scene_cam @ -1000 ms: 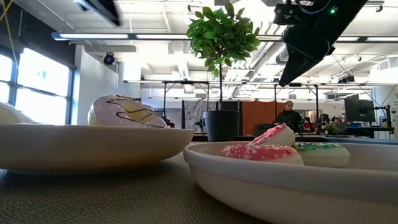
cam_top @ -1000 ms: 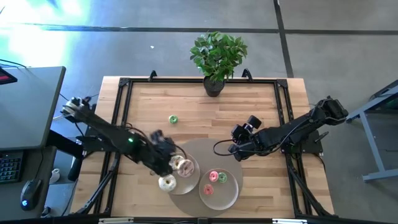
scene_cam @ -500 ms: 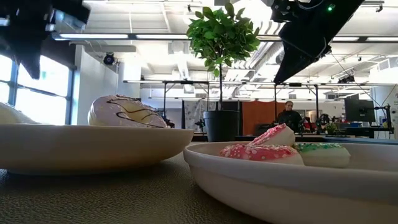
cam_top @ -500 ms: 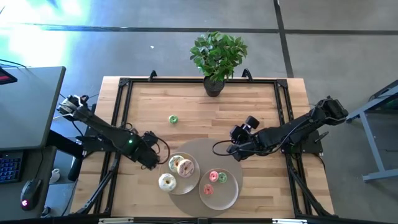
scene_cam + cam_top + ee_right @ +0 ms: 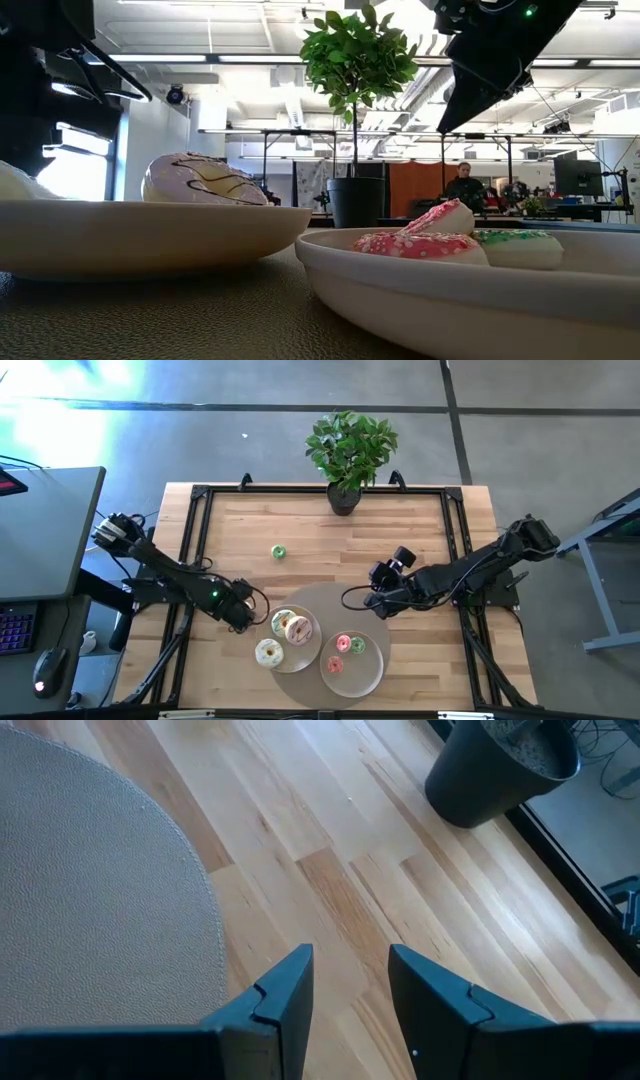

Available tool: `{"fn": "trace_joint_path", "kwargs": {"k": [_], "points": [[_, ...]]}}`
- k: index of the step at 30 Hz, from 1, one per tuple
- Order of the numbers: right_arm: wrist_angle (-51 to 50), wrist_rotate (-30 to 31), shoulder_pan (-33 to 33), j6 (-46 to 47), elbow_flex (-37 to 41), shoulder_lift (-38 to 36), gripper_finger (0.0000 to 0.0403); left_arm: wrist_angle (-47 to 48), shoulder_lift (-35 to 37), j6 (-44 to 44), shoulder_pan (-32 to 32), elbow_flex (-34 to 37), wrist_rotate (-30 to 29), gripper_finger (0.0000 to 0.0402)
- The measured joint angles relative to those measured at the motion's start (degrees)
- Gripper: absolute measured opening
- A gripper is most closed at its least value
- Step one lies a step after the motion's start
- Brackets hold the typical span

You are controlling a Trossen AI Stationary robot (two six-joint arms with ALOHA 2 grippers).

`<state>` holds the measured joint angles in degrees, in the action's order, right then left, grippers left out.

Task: Pick & Place donuts
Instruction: Put the small yellow donut on the right white plate

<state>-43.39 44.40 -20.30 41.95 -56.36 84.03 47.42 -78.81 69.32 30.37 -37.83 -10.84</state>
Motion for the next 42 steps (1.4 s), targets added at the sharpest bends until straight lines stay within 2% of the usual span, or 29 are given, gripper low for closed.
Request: {"fn": "trace_joint_path", "kwargs": {"k": [6,14,24,29,36,39,42], "points": [[0.45,0.0,0.0,0.0,0.0,0.0,0.0129,1.91,0.0,0.0,0.0,-2.33,1.44,0.0094],[0.48,0.0,0.01,0.0,0.0,0.0,0.0129,2.57,-0.02,-2.27,0.0,-6.88,0.08,0.0094],[0.43,0.0,0.0,0.0,0.0,0.0,0.0129,1.6,-0.04,-0.01,0.0,-3.25,-0.19,0.0094],[0.43,0.0,0.01,0.0,0.0,0.0,0.0129,-3.21,-0.04,-0.14,0.0,-0.45,-0.42,0.0094],[0.45,0.0,0.0,0.0,0.0,0.0,0.0129,-4.55,-0.04,-0.64,0.01,0.09,-0.51,0.0094],[0.45,0.0,-0.01,0.0,0.0,0.0,0.0129,-5.94,-0.04,-2.88,0.0,0.16,-0.33,0.008],[0.45,0.01,-0.01,0.0,0.0,0.0,0.0129,-7.13,-0.04,-3.16,0.0,0.16,0.74,0.0034]]}}
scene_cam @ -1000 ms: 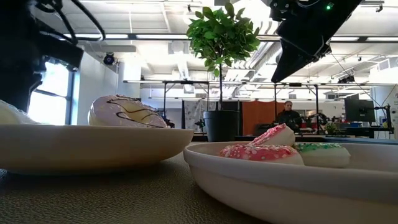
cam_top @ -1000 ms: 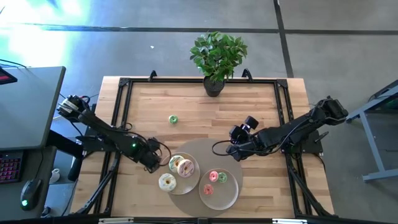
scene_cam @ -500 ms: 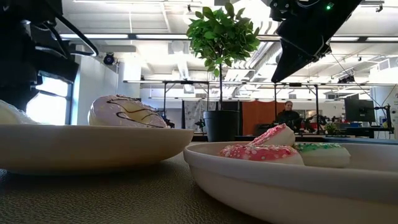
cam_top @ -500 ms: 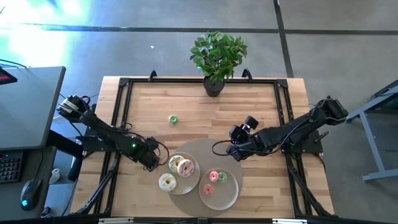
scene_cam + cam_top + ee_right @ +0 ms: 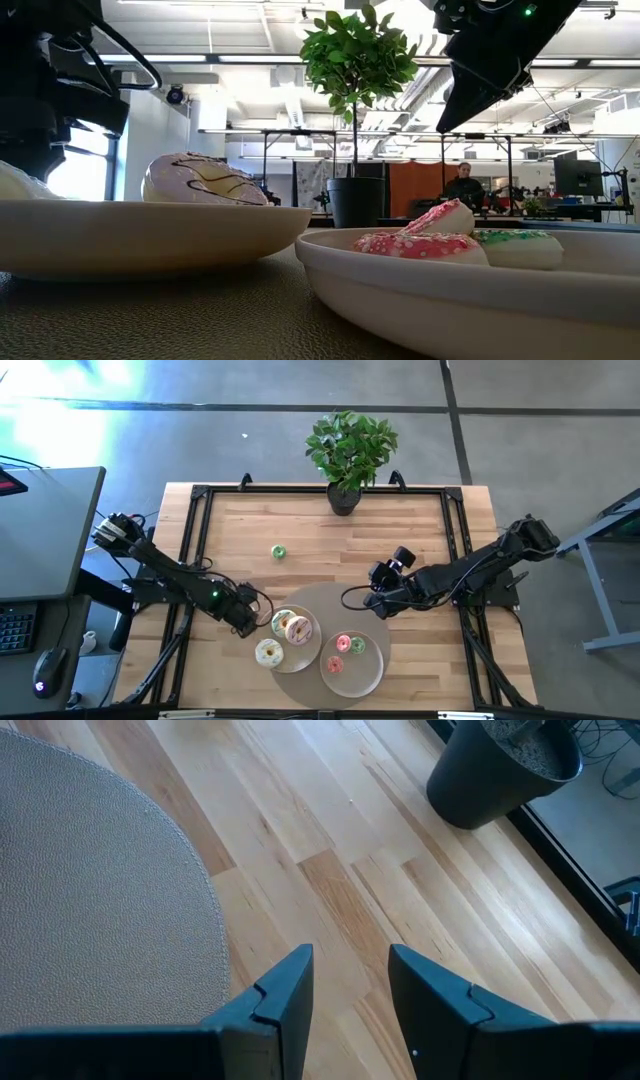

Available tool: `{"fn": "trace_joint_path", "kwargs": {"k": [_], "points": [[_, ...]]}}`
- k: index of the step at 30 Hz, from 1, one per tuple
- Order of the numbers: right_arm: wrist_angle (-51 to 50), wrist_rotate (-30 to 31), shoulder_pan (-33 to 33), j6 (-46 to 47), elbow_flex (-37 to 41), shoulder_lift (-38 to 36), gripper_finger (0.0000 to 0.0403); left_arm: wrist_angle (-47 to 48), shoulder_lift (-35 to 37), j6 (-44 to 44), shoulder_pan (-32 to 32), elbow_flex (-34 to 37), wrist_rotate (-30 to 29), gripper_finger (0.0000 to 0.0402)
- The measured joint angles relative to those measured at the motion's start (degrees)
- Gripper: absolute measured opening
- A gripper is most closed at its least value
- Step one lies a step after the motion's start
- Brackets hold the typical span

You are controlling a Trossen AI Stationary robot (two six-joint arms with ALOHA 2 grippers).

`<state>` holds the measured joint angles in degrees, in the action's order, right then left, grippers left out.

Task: Pick & Place donuts
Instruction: Put the small yellow donut on the right white plate

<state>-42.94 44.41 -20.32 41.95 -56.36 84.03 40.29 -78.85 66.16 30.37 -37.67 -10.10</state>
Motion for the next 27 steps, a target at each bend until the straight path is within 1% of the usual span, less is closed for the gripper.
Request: {"fn": "trace_joint_path", "kwargs": {"k": [2,6,8,11,14,16,18,20,22,24,27], "points": [[0.0,-0.01,0.02,0.0,0.0,0.0,0.0129,0.14,0.0,-0.11,0.0,-0.02,0.06,0.001],[0.0,-0.01,0.01,0.0,0.0,0.0,0.0129,0.49,0.0,0.6,0.02,-0.32,-1.28,0.0005],[0.0,0.0,0.01,0.0,0.0,0.0,0.0129,2.43,-0.04,-0.11,0.02,-1.61,-1.71,0.0003],[0.0,0.0,0.01,0.0,0.0,0.0,0.0129,8.9,-0.04,-0.31,0.02,-5.38,-3.15,0.0002],[0.0,-0.01,0.0,0.0,0.0,0.0,0.0129,15.28,-0.05,-0.34,0.02,-10.68,-5.68,0.0001],[0.02,0.01,0.0,0.0,0.0,0.0,0.0129,17.83,-0.05,-0.37,0.02,-14.56,-7.19,0.0001],[0.02,0.01,0.01,0.0,0.0,0.0,0.0129,17.84,-0.05,-1.89,0.02,-18.64,-8.59,0.0001],[0.04,0.01,0.02,0.0,0.0,0.0,0.0129,14.2,-0.04,-5.07,0.13,-22.28,-9.9,0.0001],[0.07,-0.01,0.0,0.0,0.0,0.0,0.0129,6.73,-0.04,-9.81,0.69,-24.6,-11.32,0.0],[0.07,-0.01,0.02,0.0,0.0,0.0,0.0129,-4.08,-0.27,-16.66,0.92,-25.57,-11.43,0.0],[0.12,-0.01,0.0,0.0,0.0,0.0,0.0129,-22.0,-3.27,-26.34,0.92,-25.73,-9.01,0.0]]}}
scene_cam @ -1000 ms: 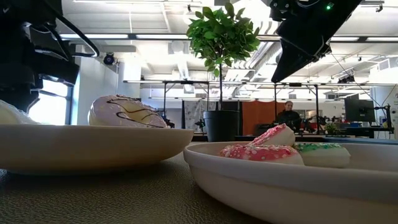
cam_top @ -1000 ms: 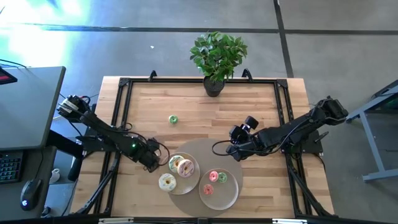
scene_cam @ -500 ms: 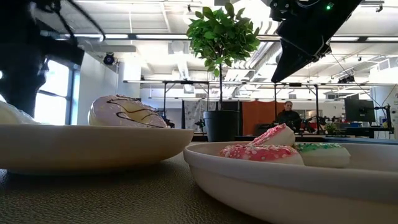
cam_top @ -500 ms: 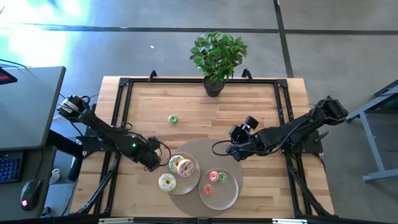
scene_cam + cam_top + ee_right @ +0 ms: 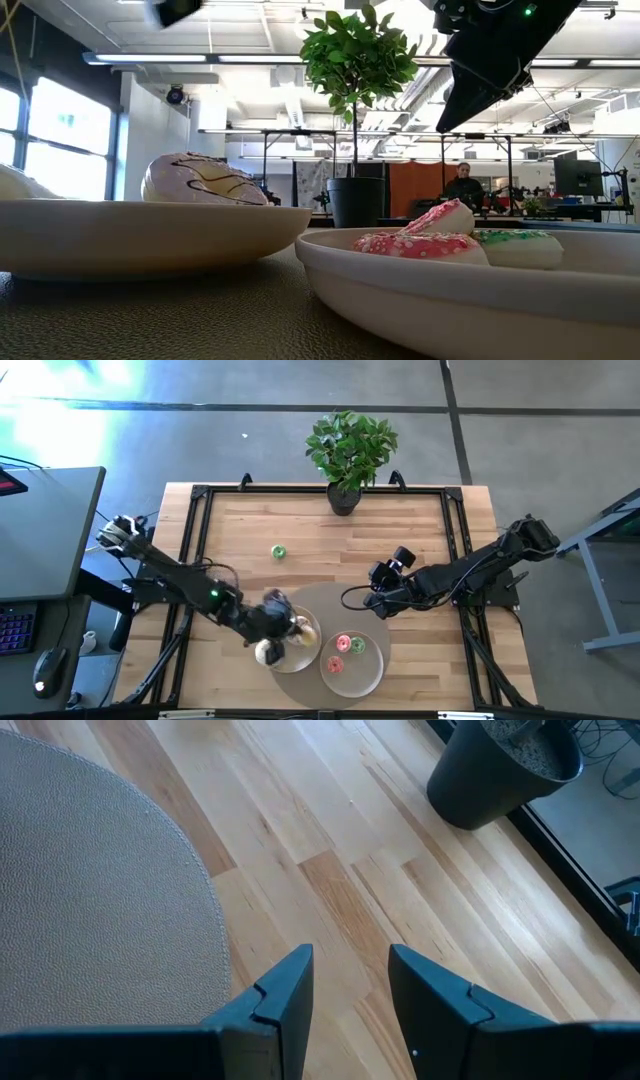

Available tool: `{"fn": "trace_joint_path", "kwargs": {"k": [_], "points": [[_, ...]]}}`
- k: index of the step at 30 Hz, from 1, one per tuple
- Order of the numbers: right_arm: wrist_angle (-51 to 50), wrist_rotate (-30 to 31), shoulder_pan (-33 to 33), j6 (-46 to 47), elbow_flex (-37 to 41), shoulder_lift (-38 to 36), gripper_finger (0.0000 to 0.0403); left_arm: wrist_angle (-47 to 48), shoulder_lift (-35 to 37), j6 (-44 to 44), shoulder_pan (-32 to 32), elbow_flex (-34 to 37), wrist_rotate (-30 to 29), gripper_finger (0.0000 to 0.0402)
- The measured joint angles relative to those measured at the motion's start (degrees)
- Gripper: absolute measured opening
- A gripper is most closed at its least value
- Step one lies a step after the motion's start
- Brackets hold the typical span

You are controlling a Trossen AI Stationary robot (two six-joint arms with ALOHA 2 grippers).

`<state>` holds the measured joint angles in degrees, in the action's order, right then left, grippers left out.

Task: Pick & Place donuts
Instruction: Put the small yellow donut on the right white plate

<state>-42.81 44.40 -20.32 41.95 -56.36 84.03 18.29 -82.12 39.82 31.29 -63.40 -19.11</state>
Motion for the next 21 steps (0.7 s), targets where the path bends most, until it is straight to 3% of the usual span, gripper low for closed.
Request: {"fn": "trace_joint_path", "kwargs": {"k": [4,9,15,21], "points": [[0.08,0.0,0.02,0.0,0.0,0.0,0.0129,-15.25,-6.04,-6.2,-0.16,0.02,3.37,0.0],[0.23,0.02,0.02,0.0,0.0,-0.02,0.0129,-22.14,-15.64,-6.58,-1.0,-0.45,3.37,0.0],[0.29,0.0,0.07,-0.02,-0.02,-0.02,0.0129,-23.46,-25.85,-8.37,-1.31,-7.73,4.63,0.0],[0.49,0.02,0.07,-0.02,-0.04,-0.02,0.0129,-17.89,-34.77,-9.42,-2.09,-17.9,5.35,0.0]]}}
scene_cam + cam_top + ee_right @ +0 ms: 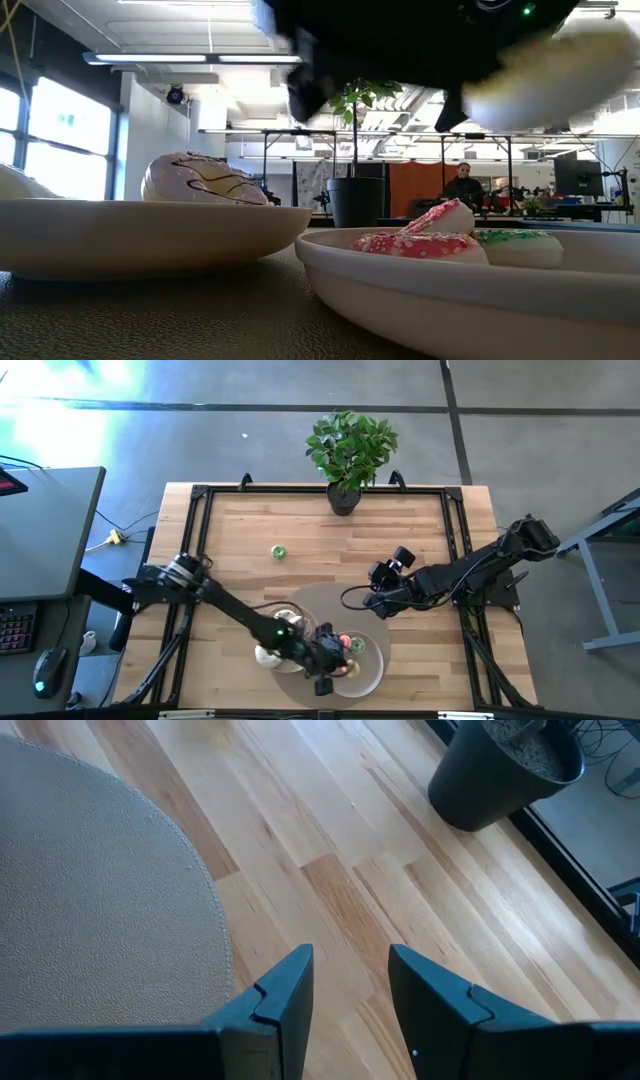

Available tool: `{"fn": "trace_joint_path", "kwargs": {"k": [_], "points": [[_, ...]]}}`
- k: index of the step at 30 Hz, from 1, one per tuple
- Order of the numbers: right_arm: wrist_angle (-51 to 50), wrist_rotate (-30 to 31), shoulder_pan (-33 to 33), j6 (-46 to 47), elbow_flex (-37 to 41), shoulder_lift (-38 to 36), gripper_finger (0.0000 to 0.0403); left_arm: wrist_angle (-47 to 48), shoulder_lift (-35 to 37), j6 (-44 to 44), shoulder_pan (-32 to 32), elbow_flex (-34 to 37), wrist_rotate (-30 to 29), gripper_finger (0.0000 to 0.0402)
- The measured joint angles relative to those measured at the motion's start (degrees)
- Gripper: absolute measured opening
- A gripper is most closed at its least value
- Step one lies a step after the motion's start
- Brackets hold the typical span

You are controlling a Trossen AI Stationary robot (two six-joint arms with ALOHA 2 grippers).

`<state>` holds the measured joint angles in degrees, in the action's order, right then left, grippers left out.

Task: Pick & Place donuts
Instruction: Put the small yellow donut on the right white plate, then put the small green donut on the right white plate

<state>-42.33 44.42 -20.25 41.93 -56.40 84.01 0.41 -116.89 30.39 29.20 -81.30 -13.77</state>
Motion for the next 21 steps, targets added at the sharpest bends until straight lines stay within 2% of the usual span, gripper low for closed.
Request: {"fn": "trace_joint_path", "kwargs": {"k": [3,5,8,17,21], "points": [[0.06,0.02,0.0,0.0,0.0,0.0,0.0129,5.17,-2.18,0.91,-0.57,-3.36,-0.96,0.0],[0.04,0.01,0.0,-0.11,0.0,0.0,0.0129,5.21,-4.3,0.89,-1.44,-5.19,0.19,0.0],[0.13,0.0,-0.01,-0.94,0.0,0.0,0.0129,8.09,-5.4,0.89,-2.36,-5.16,1.66,0.001],[0.2,0.0,0.0,-1.05,0.0,0.0,0.0129,8.78,-4.99,-0.42,-2.94,-5.34,4.3,0.0093],[0.2,0.0,0.0,-1.02,0.0,0.0,0.0129,12.68,-3.29,-0.54,-3.01,-5.29,3.95,0.0107]]}}
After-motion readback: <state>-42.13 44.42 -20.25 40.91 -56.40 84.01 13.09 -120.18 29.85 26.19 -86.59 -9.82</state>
